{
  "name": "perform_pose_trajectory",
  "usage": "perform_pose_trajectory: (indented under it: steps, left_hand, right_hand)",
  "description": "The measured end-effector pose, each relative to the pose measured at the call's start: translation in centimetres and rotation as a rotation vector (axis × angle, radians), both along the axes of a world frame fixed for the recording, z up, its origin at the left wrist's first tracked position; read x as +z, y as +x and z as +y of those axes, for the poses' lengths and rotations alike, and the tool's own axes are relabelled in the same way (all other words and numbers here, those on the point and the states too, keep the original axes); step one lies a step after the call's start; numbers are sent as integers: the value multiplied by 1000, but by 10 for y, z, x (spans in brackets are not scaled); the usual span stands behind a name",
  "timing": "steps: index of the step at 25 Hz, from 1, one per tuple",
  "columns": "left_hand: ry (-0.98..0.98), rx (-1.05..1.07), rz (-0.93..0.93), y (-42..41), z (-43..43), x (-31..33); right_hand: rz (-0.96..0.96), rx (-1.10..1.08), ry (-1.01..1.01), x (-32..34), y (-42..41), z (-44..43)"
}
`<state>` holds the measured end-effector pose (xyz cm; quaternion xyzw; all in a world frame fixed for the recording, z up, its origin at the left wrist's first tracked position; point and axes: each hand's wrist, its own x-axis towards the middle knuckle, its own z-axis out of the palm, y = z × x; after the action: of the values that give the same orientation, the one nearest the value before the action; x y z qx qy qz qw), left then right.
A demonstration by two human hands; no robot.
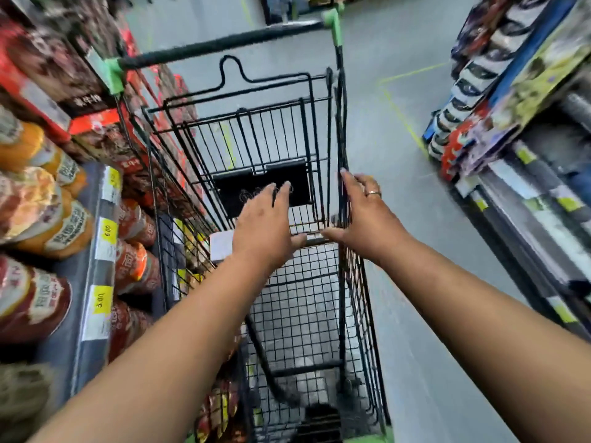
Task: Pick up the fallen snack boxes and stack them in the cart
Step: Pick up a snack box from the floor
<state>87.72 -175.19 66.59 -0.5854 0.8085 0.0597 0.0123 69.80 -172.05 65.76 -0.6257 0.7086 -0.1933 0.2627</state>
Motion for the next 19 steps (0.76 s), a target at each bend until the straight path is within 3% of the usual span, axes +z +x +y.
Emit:
perform_pose_trajectory:
  steps: [10,19]
  left_hand:
    - [-104,-337,266,-231,176,106]
    - [-41,-898,359,-438,346,159]
  right_hand:
    - [14,-295,-136,91,-200,237]
    - [48,-865,-189,138,-350,474]
